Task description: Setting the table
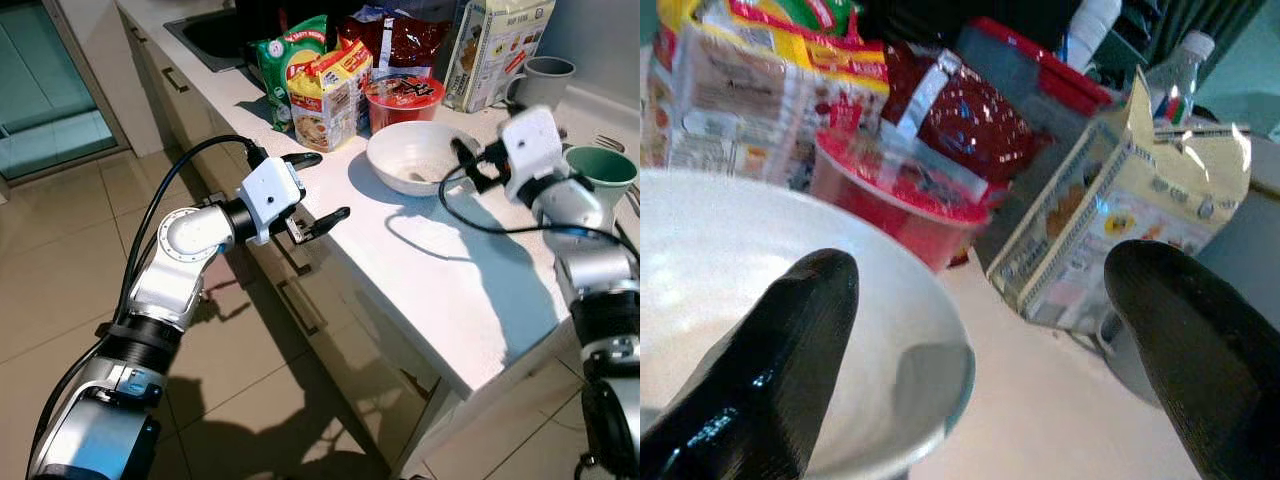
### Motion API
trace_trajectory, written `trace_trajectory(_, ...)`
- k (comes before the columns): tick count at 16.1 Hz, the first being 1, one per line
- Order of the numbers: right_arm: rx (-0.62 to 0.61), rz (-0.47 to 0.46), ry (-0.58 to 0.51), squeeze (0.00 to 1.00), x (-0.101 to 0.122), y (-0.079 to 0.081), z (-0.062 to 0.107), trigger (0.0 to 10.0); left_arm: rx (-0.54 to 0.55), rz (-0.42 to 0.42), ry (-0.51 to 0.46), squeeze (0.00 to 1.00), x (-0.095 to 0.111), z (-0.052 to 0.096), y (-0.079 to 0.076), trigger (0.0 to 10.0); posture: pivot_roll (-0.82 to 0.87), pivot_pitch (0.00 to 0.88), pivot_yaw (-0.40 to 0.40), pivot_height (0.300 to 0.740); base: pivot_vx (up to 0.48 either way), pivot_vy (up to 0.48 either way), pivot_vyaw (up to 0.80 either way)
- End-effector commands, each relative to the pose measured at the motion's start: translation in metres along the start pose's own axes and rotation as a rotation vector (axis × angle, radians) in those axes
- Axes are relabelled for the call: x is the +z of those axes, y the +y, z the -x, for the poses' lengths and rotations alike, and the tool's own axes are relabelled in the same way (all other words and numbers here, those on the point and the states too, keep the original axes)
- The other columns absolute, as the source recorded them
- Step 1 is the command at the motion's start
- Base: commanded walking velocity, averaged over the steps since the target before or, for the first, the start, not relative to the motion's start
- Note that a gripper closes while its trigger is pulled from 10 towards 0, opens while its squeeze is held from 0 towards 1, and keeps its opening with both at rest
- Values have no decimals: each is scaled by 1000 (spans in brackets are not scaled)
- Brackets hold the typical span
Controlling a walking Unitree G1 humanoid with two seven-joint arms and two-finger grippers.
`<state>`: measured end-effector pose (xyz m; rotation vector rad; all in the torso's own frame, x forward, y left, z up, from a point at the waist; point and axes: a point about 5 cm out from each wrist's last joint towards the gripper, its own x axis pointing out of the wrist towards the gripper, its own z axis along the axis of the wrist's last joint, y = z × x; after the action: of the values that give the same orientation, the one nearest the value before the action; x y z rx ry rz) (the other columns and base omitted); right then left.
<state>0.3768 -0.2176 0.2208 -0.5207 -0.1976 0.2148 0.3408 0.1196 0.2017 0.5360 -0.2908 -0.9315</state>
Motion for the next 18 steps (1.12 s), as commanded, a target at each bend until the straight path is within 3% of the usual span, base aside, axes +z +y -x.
trace_trajectory(1, -5, -21, -24, 0, 9, -4, -3, 10000, 20, -6, 0, 0, 1, 4, 3, 10000, 2, 0, 51, 740, 0, 0, 0)
trace_trajectory(3, -48, -112, -84, 0, 23, -10, -3, 10000, 22, -7, 0, 0, 2, 3, 3, 10000, -1, 0, 54, 740, 0, 0, 0)
trace_trajectory(7, -149, -501, -209, 0, 51, -16, -2, 10000, 23, -15, 2, 0, 3, 3, 6, 10000, -3, 0, 56, 740, 0, 0, 0)
trace_trajectory(11, -156, -916, -197, 0, 54, 18, 3, 10000, 16, -25, 6, 0, 4, 6, 6, 10000, 3, 0, 64, 740, 0, 0, 0)
trace_trajectory(13, -171, -1074, -182, 0, 53, 26, 5, 10000, 8, -33, 13, 0, 3, 7, 7, 10000, 5, 0, 64, 740, 0, 0, 0)
trace_trajectory(14, -170, -1105, -180, 0, 53, 28, 5, 10000, 7, -34, 14, 0, 3, 8, 7, 10000, 8, 0, 64, 740, 0, 0, 0)
trace_trajectory(15, -197, -1247, -152, 0, 52, 36, 7, 10000, 0, -41, 18, 0, 3, 9, 7, 10000, 12, 0, 66, 740, 0, 0, 0)
trace_trajectory(17, -221, -1368, -85, 0, 49, 50, 10, 10000, -9, -50, 25, 0, 3, 11, 8, 10000, 18, 0, 66, 740, 0, 0, 0)
trace_trajectory(18, -199, -1365, -71, 0, 52, 58, 12, 10000, -9, -53, 28, 0, 3, 12, 9, 10000, 20, 0, 70, 740, 0, 0, 0)
